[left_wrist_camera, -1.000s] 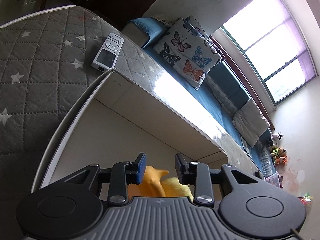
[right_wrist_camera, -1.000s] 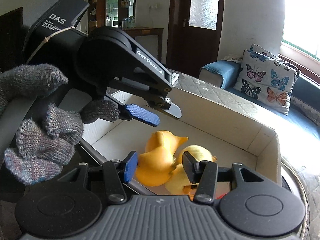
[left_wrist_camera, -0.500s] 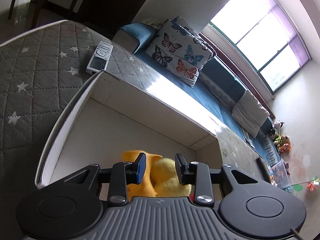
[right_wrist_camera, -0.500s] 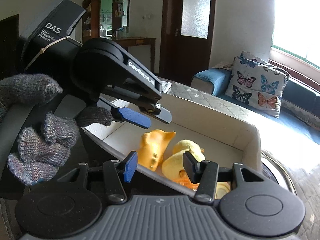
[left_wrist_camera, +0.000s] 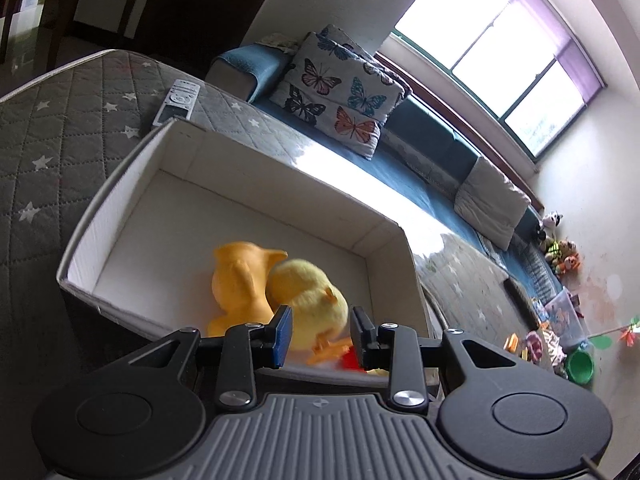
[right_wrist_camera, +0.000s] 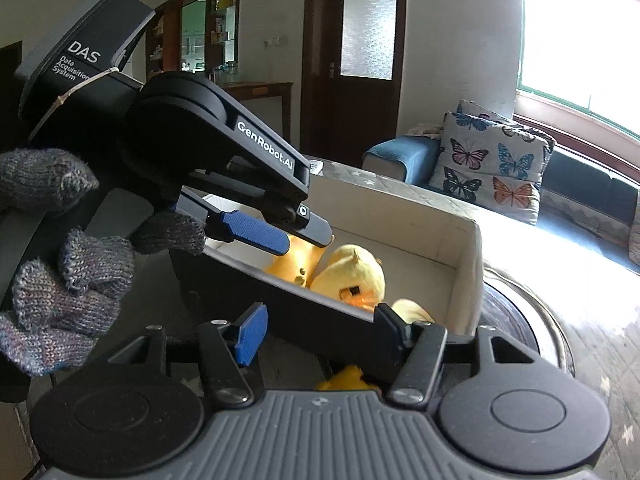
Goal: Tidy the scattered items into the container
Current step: 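Lower the orange duck into the box and open both grippers, then move both grippers out of the box toward the white astronaut figure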
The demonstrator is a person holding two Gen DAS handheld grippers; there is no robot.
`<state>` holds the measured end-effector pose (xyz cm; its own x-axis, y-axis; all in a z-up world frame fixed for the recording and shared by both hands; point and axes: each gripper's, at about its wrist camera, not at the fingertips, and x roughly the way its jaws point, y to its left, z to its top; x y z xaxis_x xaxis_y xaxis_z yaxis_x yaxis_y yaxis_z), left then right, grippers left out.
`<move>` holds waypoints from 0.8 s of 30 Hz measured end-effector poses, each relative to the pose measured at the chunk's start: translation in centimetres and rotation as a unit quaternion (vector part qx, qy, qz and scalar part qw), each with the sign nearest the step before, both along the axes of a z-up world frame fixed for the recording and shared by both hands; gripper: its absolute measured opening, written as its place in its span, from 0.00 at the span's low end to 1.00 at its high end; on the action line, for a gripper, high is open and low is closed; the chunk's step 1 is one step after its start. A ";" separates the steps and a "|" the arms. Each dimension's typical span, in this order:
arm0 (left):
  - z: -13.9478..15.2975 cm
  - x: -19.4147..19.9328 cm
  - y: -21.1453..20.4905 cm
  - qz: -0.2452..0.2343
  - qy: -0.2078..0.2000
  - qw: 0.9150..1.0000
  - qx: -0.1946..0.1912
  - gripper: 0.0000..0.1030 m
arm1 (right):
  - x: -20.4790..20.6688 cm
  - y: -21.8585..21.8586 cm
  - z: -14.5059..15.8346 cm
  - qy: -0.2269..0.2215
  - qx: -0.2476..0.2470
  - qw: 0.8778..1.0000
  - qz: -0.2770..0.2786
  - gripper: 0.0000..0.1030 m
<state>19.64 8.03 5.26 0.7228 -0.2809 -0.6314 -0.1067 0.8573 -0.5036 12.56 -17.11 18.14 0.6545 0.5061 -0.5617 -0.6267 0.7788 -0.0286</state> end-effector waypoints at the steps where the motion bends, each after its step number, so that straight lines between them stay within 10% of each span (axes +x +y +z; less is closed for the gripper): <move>1: 0.0 -0.2 -0.2 -0.003 -0.001 1.000 0.000 0.33 | -0.4 -0.3 0.0 0.000 0.001 1.000 -0.002 0.59; 24: -1.3 -3.9 -6.1 -0.065 0.009 0.998 0.022 0.33 | -5.3 -5.9 -2.1 0.026 0.011 0.997 -0.070 0.66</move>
<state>15.70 1.89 3.98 0.6707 -0.3438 -0.6572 -0.0009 0.8857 -0.4642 7.27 -22.98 15.99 0.6902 0.4234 -0.5868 -0.5114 0.8592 0.0185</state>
